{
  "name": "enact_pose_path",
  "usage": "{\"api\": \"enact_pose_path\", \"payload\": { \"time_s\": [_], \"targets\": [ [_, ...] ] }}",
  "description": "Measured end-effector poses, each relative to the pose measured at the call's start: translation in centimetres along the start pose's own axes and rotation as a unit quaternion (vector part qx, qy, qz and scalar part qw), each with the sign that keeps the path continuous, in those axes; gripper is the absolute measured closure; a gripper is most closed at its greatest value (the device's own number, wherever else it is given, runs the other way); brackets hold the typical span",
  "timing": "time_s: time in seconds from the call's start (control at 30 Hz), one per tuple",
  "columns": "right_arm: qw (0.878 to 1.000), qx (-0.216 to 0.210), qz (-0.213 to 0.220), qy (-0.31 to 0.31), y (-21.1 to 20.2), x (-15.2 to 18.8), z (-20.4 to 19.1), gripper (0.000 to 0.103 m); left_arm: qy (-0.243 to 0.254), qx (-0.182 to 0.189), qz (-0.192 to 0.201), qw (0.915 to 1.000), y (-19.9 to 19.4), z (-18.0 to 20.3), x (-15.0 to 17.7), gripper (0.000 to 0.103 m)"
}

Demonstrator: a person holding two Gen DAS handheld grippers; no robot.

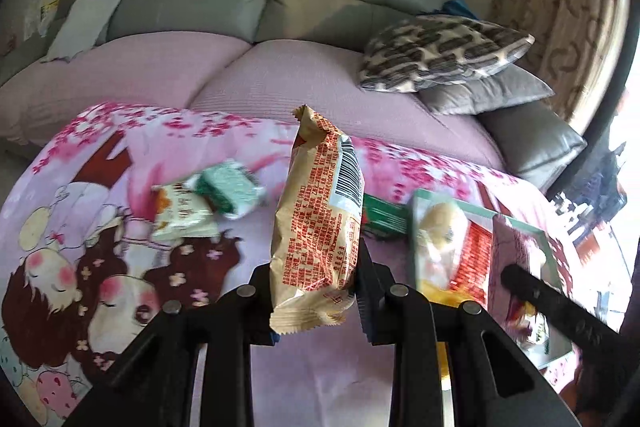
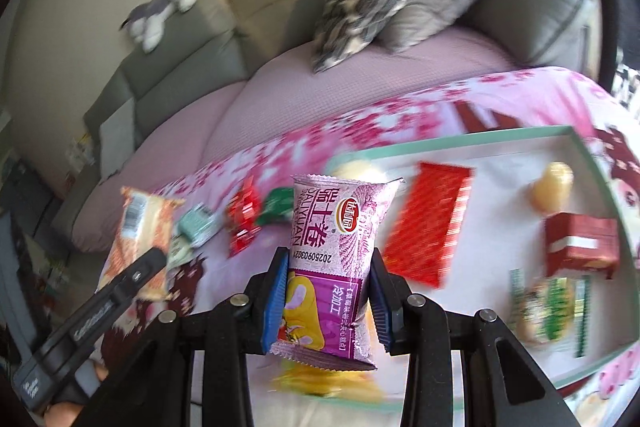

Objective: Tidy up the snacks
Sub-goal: 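Lower both bread bags into the tray and open both grippers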

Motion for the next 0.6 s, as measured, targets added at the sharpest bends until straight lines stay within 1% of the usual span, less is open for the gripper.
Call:
{"api": "enact_pose_path", "payload": {
  "time_s": [0.17,0.37,0.5,0.6],
  "targets": [
    [0.998,0.035,0.027,0.045,-1.4,-2.0,3.9,0.063,0.039,0.043,-0.001,0.9983,0.2,4.3,-0.3,0.073],
    [0.991,0.073,0.067,0.094,-3.5,-3.8,8.2,0.063,0.089,0.102,0.003,0.9907,0.2,9.9,-0.7,0.073],
    [0.986,0.087,0.088,0.113,-4.8,-4.5,9.9,0.063,0.112,0.126,0.001,0.9857,0.6,12.5,-0.6,0.073],
    [0.985,0.088,0.091,0.119,-5.1,-4.6,10.6,0.063,0.118,0.133,-0.003,0.9841,1.1,13.6,-0.4,0.073]
  ]
}}
Point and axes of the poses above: each gripper's, at about its wrist camera, not at the fingertips, and y roughly the way its jaws point, z to its right, x to its underside, the point moved 2 cm from there along y, roughly the way its jaws point, and after that the axes turned 14 degrees about y, right-handed, at the moved point
